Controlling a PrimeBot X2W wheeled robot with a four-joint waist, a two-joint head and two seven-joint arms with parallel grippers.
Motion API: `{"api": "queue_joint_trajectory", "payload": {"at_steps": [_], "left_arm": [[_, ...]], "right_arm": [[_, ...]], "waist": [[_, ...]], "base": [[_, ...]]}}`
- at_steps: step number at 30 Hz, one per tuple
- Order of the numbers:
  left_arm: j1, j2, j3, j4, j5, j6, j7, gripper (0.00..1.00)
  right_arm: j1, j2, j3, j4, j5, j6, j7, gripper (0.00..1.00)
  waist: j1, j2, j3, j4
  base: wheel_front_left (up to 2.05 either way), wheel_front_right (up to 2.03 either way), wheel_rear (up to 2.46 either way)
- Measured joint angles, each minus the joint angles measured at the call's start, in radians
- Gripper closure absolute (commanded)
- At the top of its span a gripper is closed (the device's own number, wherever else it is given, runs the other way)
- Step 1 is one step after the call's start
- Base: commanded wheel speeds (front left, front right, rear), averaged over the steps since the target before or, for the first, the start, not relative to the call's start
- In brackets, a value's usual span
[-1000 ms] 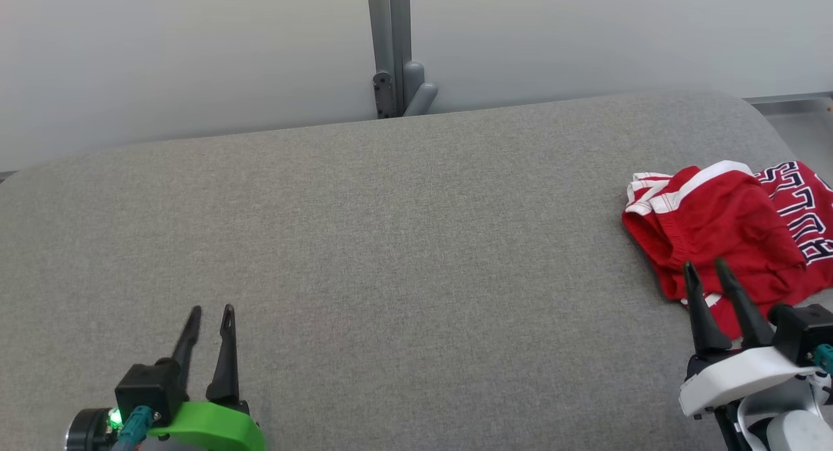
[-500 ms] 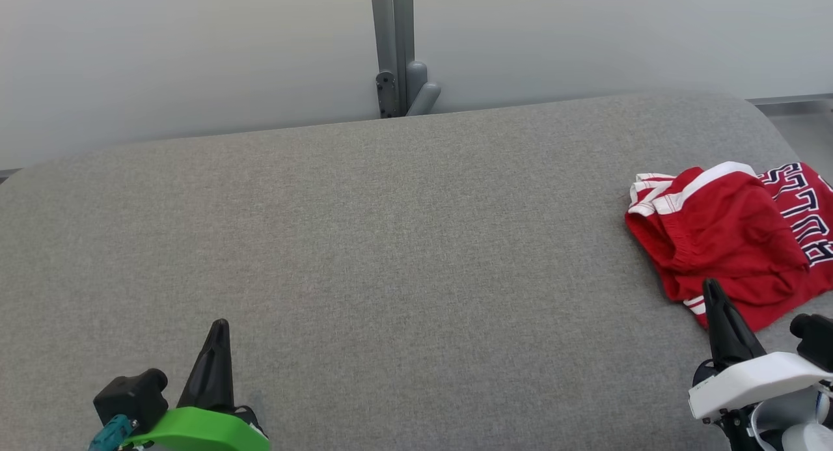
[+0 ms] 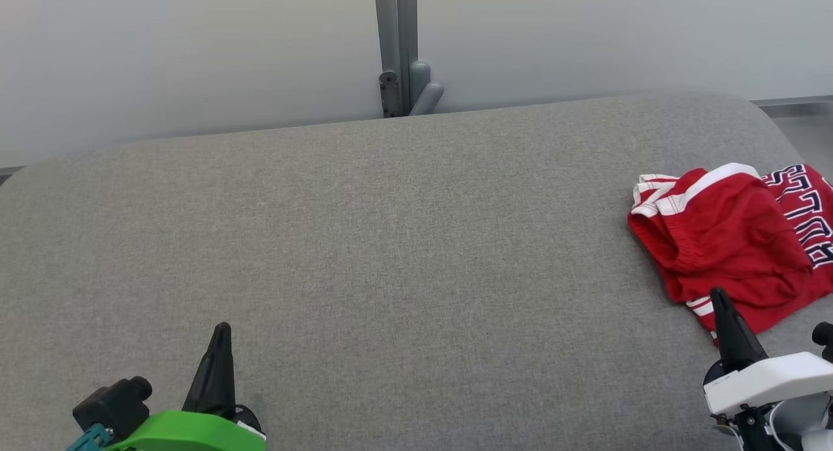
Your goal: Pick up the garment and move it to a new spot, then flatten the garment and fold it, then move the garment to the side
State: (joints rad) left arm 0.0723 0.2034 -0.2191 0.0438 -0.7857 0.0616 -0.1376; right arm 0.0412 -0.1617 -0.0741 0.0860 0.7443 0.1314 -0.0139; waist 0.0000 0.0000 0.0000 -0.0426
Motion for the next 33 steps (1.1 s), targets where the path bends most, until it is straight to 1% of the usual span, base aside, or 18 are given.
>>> {"api": "queue_joint_trajectory", "payload": {"at_steps": [23,33], "left_arm": [[0.031,-0.044,0.040,-0.029,-0.272,-0.062,0.013,1.00],[0.041,-0.060,0.055,-0.038,-0.355,-0.082,0.015,1.00]], "right_arm": [[0.018,0.030,-0.058,-0.011,0.296,0.000,0.095,1.00],[0.027,0.041,-0.079,-0.014,0.392,-0.001,0.130,1.00]], "waist": [[0.0000,0.0001,0.001,0.010],[0.0000,0.0000,0.001,0.014]], "base": [[0.00,0.00,0.00],[0.00,0.00,0.00]]}}
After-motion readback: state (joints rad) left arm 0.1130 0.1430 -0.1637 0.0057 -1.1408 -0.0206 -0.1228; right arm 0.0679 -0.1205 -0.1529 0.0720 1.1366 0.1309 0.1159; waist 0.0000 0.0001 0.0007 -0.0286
